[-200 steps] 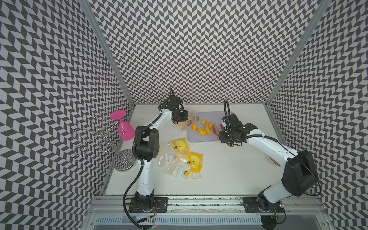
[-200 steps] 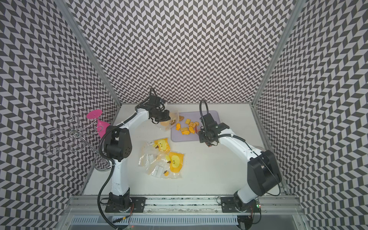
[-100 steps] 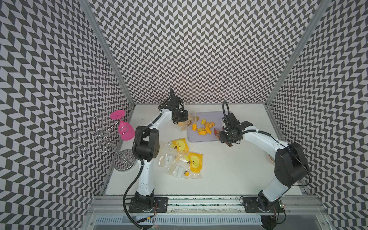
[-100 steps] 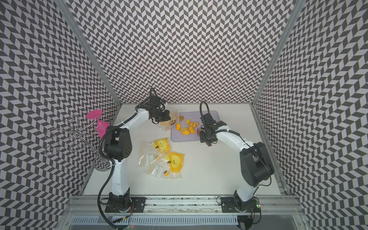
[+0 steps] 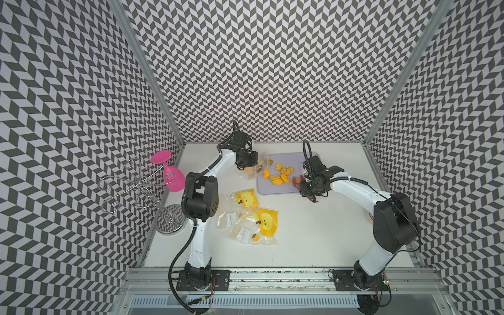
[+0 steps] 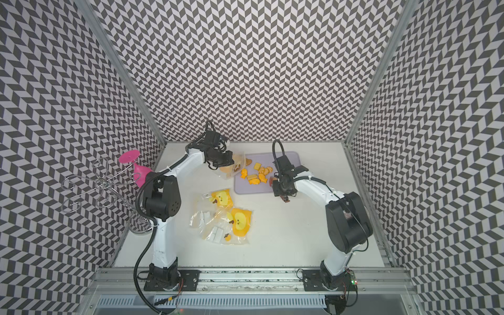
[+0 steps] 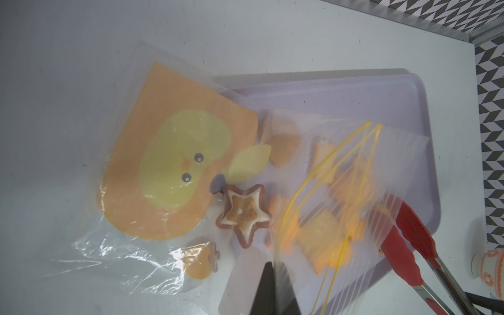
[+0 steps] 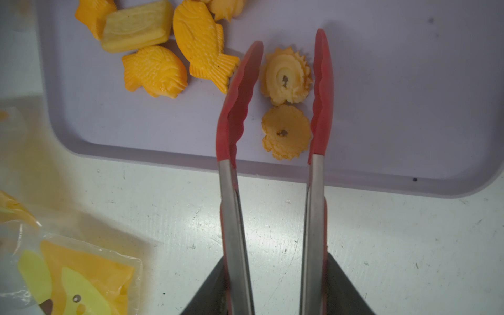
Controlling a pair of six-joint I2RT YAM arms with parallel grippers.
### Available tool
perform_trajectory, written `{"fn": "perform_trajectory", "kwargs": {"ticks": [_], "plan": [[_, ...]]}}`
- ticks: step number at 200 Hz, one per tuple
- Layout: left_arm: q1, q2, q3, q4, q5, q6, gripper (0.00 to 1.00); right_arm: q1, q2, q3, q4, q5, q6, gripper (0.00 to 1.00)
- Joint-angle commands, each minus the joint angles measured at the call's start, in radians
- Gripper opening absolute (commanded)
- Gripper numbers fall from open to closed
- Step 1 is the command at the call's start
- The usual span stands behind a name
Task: Put the cookies into a resealable bag to prevent moisture
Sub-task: Pick up the cookie from the tray.
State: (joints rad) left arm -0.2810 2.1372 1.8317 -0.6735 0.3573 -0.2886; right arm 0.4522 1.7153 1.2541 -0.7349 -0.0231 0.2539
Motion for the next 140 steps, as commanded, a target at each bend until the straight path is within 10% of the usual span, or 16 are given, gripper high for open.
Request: {"fn": "perform_trajectory", "kwargs": {"ticks": [1, 140], "plan": [[-0.004, -0.022, 0.003, 0.013, 0.009, 0.003, 0.00, -0.003, -0.008, 0.024, 0.014, 0.015, -0.001, 0.45], [-0.010, -0.018, 0.003, 0.013, 0.012, 0.008, 0.00, 0.043, -0.184, 0.046, 0.204, -0.151, -0.049, 0.37]]}}
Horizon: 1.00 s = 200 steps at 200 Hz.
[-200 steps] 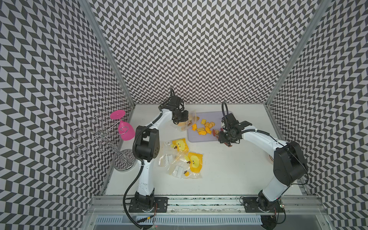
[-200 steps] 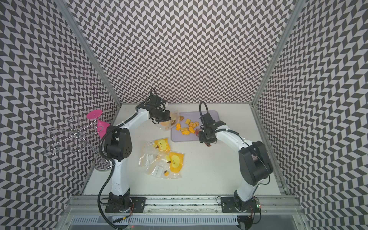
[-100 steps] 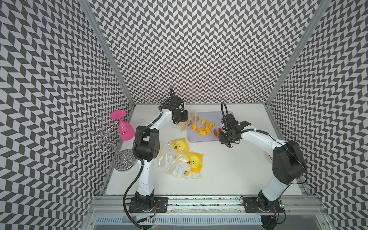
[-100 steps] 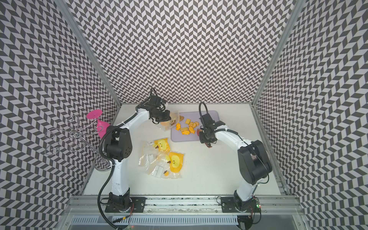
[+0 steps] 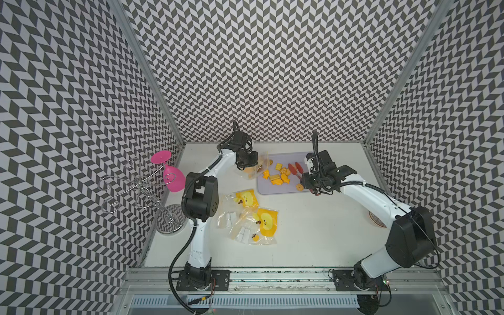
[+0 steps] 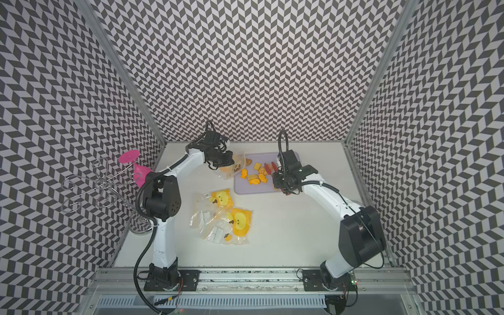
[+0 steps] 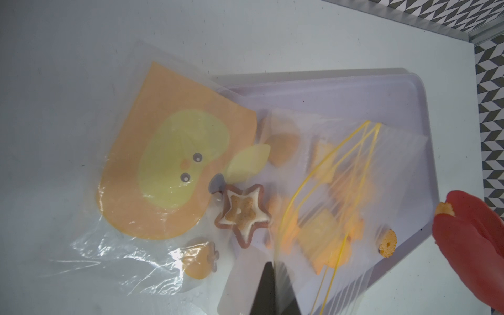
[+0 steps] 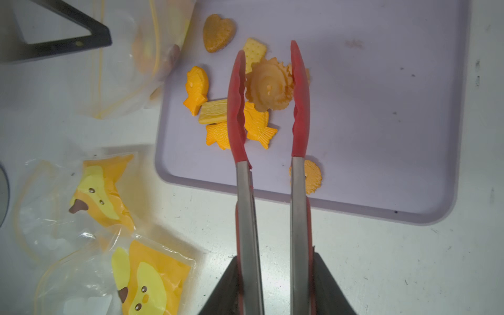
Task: Put the cookies into a resealable bag to prevent moisture
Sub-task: Pick up the cookie from the tray, then place the cookie in the ziploc bag.
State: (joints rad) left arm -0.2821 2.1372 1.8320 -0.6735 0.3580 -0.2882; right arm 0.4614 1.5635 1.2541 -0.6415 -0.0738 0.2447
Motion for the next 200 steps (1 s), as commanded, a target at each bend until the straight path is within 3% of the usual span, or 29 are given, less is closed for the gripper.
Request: {"fn": "perform_trajectory", "kwargs": {"ticks": [1, 51, 179, 200], "plan": [[-0.009, -0.018, 0.002, 0.013, 0.012, 0.008, 0.00, 0.035, -0.033, 0.047, 0.113, -0.104, -0.040, 0.37], [-0.012, -0.015, 0.004, 0.011, 0.015, 0.010, 0.00, 0.104, 0.036, 0.146, 0.178, -0.210, -0.047, 0.37], [-0.013, -0.019, 0.007, 0.012, 0.018, 0.009, 0.00, 0.115, 0.241, 0.280, 0.140, -0.134, -0.011, 0.35], [-0.012, -0.020, 0.006, 0.012, 0.017, 0.009, 0.00, 0.114, 0.241, 0.285, 0.137, -0.126, -0.007, 0.43]]}}
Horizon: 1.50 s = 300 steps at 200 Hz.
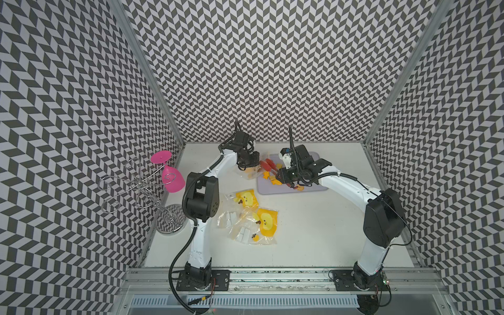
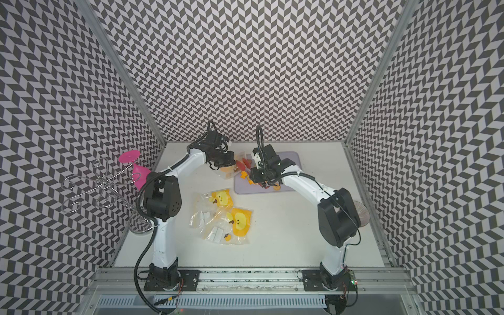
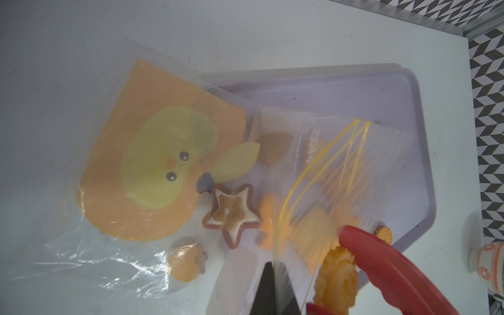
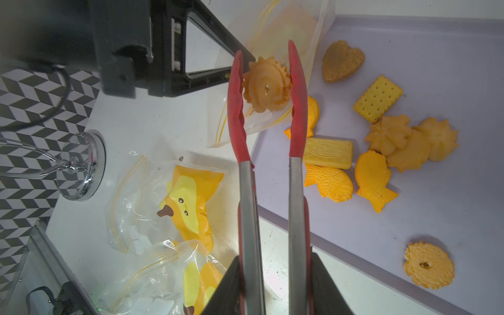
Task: Put the cookies into a resealable bag to prevent moisture
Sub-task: Place the cookie in the ziploc bag, then pick up the cookie from the tray.
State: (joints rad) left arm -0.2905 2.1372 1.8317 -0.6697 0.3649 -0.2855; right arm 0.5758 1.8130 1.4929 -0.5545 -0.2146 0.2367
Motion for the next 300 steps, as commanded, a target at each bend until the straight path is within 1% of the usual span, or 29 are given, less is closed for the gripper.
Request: {"fn": "perform_trajectory", "kwargs": {"ticks": [1, 18, 31, 52, 74, 94, 118, 132, 144, 162, 190, 227, 300], "plan": [[-0.003, -0.020, 0.006, 0.007, 0.010, 0.007, 0.00, -0.001, -0.010, 0.046, 0.050, 0.016, 0.002, 0.43], [-0.004, -0.019, 0.007, 0.007, 0.008, 0.007, 0.00, 0.000, -0.021, 0.043, 0.046, 0.025, 0.004, 0.51], [-0.004, -0.019, 0.006, 0.007, 0.010, 0.007, 0.00, -0.001, -0.035, 0.033, 0.045, 0.027, 0.003, 0.54], [-0.004, -0.019, 0.007, 0.007, 0.011, 0.008, 0.00, 0.000, -0.073, -0.002, 0.050, 0.035, 0.005, 0.54], [-0.004, -0.020, 0.008, 0.005, 0.006, 0.007, 0.00, -0.001, -0.138, -0.053, 0.044, 0.058, 0.010, 0.50], [-0.002, -0.023, 0.006, 0.004, -0.001, 0.008, 0.00, 0.000, -0.243, -0.148, 0.032, 0.133, 0.027, 0.48], [0.001, -0.028, 0.008, 0.004, -0.003, 0.006, 0.00, -0.005, -0.366, -0.279, -0.039, 0.275, 0.092, 0.47], [0.000, -0.031, 0.009, 0.005, -0.001, 0.005, 0.00, -0.012, -0.418, -0.352, -0.075, 0.313, 0.108, 0.47], [0.000, -0.034, 0.007, 0.006, -0.001, 0.005, 0.00, -0.024, -0.439, -0.390, -0.101, 0.314, 0.111, 0.49], [0.001, -0.034, 0.006, 0.007, -0.001, 0.002, 0.00, -0.044, -0.427, -0.392, -0.152, 0.295, 0.114, 0.52], [0.001, -0.033, 0.007, 0.007, 0.000, 0.004, 0.00, -0.056, -0.327, -0.310, -0.256, 0.269, 0.087, 0.53], [0.001, -0.033, 0.006, 0.005, -0.005, 0.006, 0.00, -0.063, -0.273, -0.294, -0.229, 0.253, 0.087, 0.57], [0.001, -0.032, 0.006, 0.007, -0.002, 0.003, 0.00, -0.071, -0.205, -0.278, -0.262, 0.246, 0.082, 0.56]]}}
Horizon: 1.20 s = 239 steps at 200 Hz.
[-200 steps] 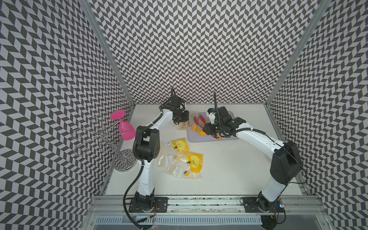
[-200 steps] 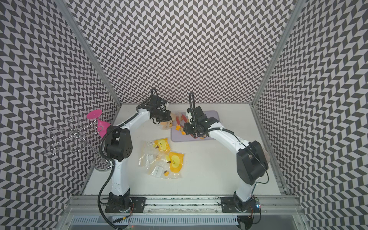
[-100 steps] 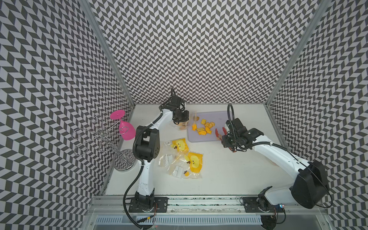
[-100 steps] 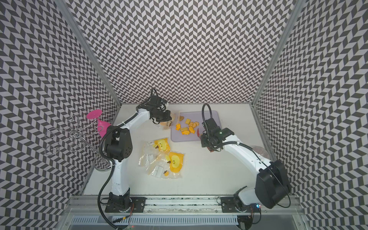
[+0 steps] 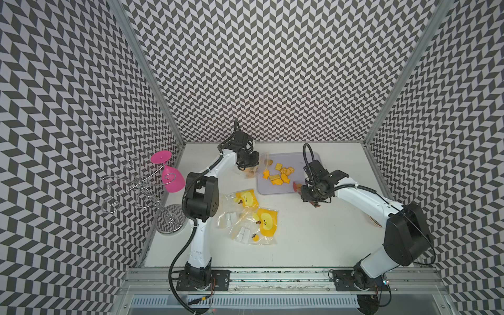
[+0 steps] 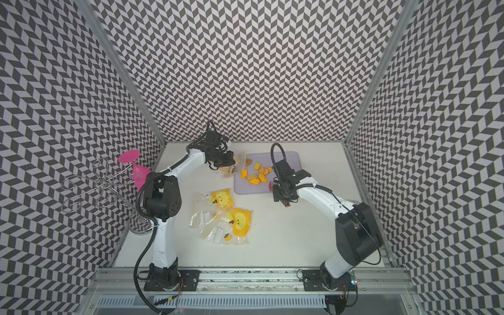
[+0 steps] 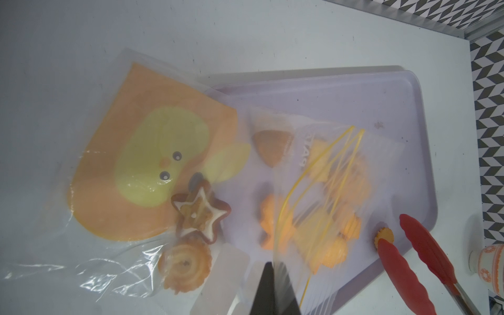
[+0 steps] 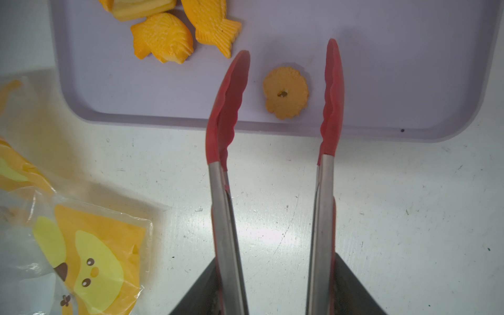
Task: Put the cookies into a resealable bag to prevent moisture
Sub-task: Pick up the cookie from the tray, then place the cookie in the ziploc bag.
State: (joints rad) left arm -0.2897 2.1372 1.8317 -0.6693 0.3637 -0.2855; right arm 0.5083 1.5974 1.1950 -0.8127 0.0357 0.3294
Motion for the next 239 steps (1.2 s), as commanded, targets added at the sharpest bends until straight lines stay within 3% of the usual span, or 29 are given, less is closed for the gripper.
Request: {"fn": "perform_trajectory", "kwargs": {"ticks": [1, 83, 134, 183, 239], "plan": [[-0.001, -0.032, 0.006, 0.007, -0.001, 0.003, 0.00, -0.004, 0.010, 0.020, -0.004, -0.004, -0.011, 0.56], [0.001, -0.033, 0.006, 0.008, 0.004, 0.003, 0.00, -0.003, 0.016, 0.018, -0.023, 0.009, -0.014, 0.46], [-0.001, -0.033, 0.006, 0.007, 0.003, 0.003, 0.00, -0.003, -0.082, 0.045, 0.051, 0.048, -0.005, 0.41], [0.000, -0.027, 0.006, 0.007, 0.009, 0.002, 0.00, 0.004, -0.105, 0.116, 0.194, -0.138, -0.056, 0.38], [0.000, -0.026, 0.005, 0.008, 0.008, 0.003, 0.00, 0.058, 0.023, 0.272, 0.302, -0.281, -0.066, 0.38]]}}
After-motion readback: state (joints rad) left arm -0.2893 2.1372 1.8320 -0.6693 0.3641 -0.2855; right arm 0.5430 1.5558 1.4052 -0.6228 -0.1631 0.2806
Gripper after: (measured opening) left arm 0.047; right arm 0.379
